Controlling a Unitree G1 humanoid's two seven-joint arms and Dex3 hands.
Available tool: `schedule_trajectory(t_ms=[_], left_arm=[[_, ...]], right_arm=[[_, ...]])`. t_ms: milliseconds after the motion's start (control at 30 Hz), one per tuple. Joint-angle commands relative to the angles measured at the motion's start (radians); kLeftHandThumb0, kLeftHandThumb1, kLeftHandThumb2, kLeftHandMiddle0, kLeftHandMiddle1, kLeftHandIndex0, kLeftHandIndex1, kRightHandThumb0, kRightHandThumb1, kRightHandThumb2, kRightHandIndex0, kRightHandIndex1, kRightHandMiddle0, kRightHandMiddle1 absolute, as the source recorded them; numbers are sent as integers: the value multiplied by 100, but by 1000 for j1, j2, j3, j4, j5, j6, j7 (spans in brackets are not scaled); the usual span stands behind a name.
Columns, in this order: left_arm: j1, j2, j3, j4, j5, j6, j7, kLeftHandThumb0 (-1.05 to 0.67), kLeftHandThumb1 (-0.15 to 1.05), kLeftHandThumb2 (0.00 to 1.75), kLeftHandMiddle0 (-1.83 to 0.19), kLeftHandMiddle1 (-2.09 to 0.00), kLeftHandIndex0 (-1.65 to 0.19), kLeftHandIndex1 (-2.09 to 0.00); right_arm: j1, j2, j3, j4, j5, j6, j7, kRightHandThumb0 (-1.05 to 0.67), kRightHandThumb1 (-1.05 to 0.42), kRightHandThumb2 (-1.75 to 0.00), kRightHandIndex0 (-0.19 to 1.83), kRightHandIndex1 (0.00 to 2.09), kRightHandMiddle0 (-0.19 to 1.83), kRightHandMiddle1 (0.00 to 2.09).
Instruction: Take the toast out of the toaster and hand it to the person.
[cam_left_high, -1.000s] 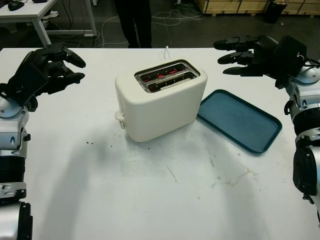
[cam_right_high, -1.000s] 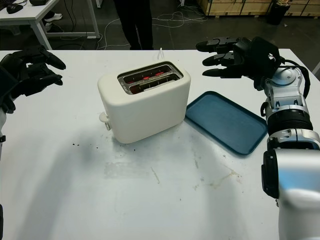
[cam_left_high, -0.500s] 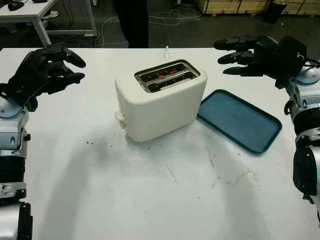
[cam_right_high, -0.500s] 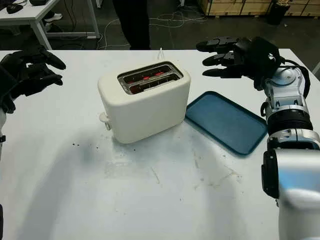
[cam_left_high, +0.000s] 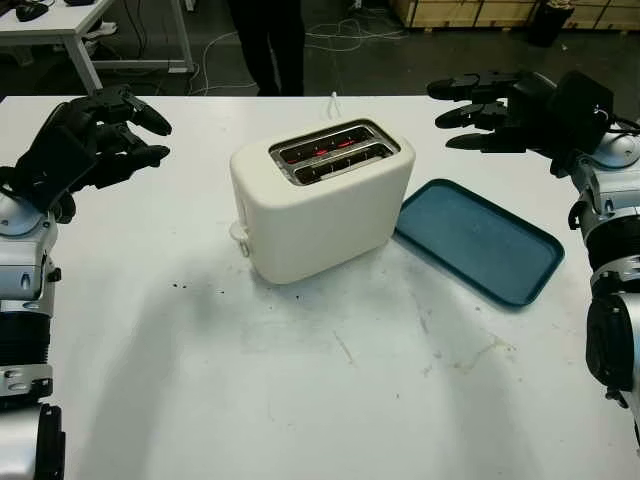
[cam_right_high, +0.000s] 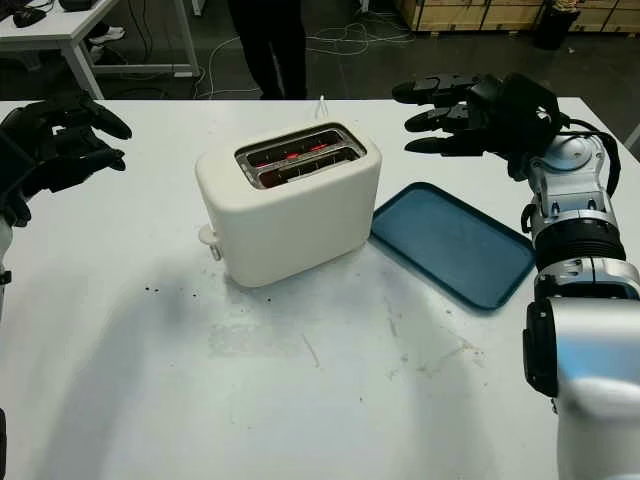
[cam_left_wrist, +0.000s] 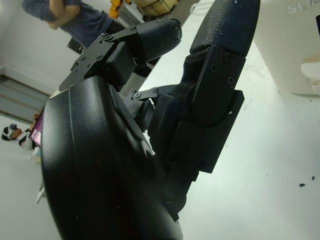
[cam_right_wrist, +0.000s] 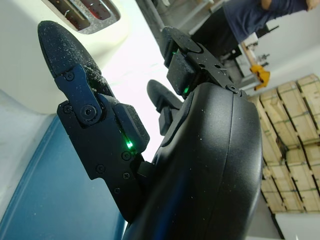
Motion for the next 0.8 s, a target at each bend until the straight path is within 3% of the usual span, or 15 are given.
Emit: schedule_trajectory(t_ms=[0,767], left_arm=[[-12,-4,5,2,-12,-6,0,-105,87,0,-61,-135,-54,-124],[-15,-3,4,2,-11,-10,-1,-105,87,0,-62,-134,-55,-122]], right_arm=[[-1,-6,-3,-4,-2,-16,1,-81,-71,0,31,63,59,0],[1,-10,-3,-12,-2,-13,0,-80,-71,0,29,65,58,0]])
